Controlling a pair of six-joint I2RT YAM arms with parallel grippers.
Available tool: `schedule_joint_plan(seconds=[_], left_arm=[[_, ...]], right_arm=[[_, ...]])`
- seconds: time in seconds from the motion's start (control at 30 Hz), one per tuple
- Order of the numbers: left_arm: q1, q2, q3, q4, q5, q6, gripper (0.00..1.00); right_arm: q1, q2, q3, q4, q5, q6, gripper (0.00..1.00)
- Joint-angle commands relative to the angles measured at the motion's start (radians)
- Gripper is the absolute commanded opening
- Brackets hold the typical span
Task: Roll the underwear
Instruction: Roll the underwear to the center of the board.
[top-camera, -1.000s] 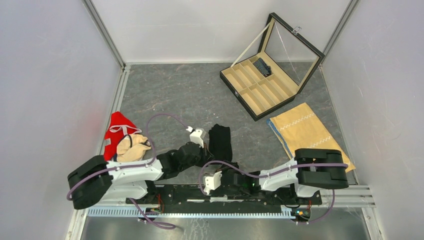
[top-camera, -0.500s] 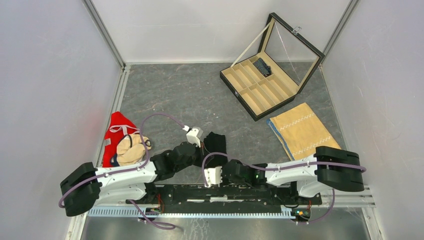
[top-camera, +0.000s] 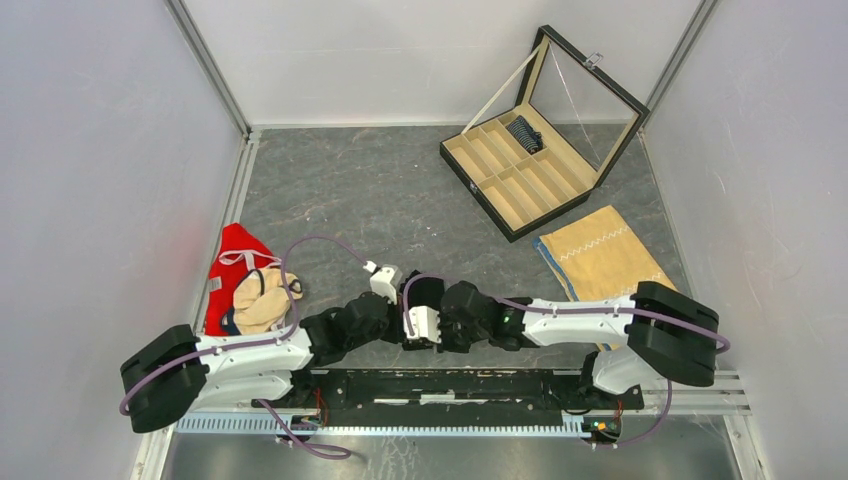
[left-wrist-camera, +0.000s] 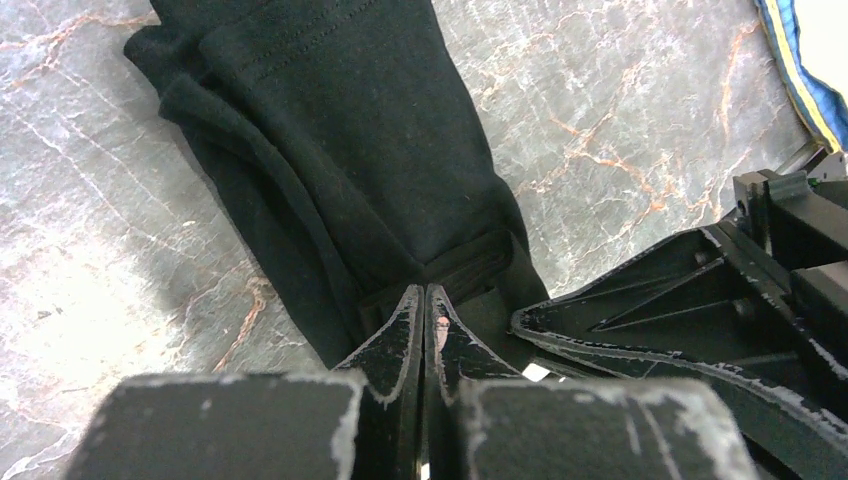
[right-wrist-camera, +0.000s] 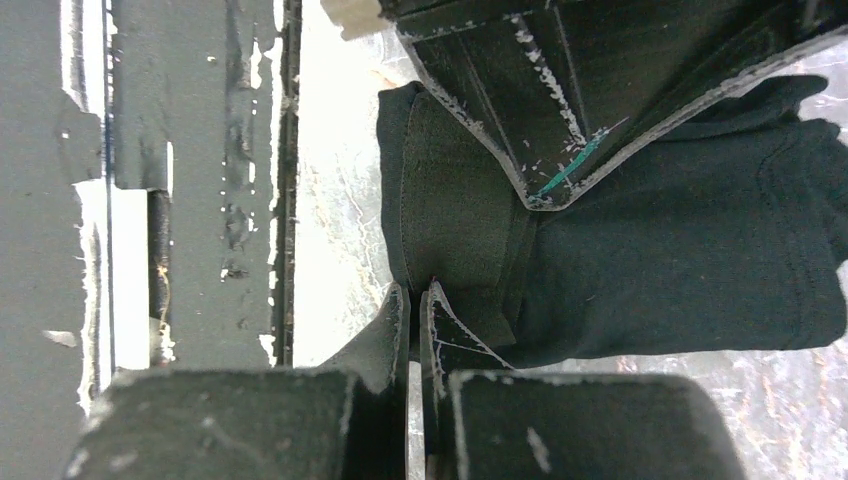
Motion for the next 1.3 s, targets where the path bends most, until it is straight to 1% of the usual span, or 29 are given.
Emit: schedule_joint_plan(seconds=[0.0,0.13,0.27,0.3,0.33,0.47,0.6,0.63,0.77,0.93,1.0,1.17,1.27], left_arm=[[0.004,0.006,-0.016,0.041,-0.006,0.056,0.02],[0.004,0.011,-0.024,0.044,0.008,0.058,0.02],[0.004,0.002,-0.037,0.049,0.025,0.062,0.02],[0.004,-0.009,-0.049,0.051,0.034,0.064,0.02],[0.004,-0.012,-0.053,0.053,0.039,0.065,0.02],[0.004,-0.022,-0.06,0.059,0.063,0.073,0.02],[0.004,-0.039,-0.056,0.057,0.062,0.084,0.02],[0.004,-0.045,-0.052,0.052,0.055,0.084,0.02],[0.003,-0.131,-0.019,0.006,0.011,0.073,0.02],[0.004,-0.238,0.052,-0.083,-0.051,0.103,0.02],[0.003,-0.259,0.073,-0.116,-0.06,0.119,0.02],[0.004,-0.261,0.072,-0.13,-0.027,0.135,0.02],[0.004,-0.255,0.059,-0.111,0.006,0.138,0.02]], right_arm=[[-0.033,0.026,0.04,-0.067,-0.167,0.047,0.0],[-0.081,0.05,0.071,-0.086,-0.241,0.082,0.0],[-0.148,0.081,0.101,-0.095,-0.352,0.134,0.0],[-0.207,0.123,0.126,-0.104,-0.444,0.18,0.0],[-0.221,0.14,0.133,-0.1,-0.487,0.198,0.0],[-0.28,0.207,0.152,-0.081,-0.604,0.276,0.0],[-0.316,0.256,0.172,-0.073,-0.638,0.326,0.0],[-0.325,0.263,0.173,-0.064,-0.651,0.365,0.0],[-0.351,0.28,0.175,-0.046,-0.675,0.43,0.0],[-0.368,0.285,0.176,-0.012,-0.689,0.524,0.0],[-0.377,0.282,0.168,0.045,-0.691,0.578,0.0],[-0.408,0.293,0.157,0.128,-0.697,0.704,0.0],[-0.419,0.312,0.166,0.142,-0.698,0.736,0.0]])
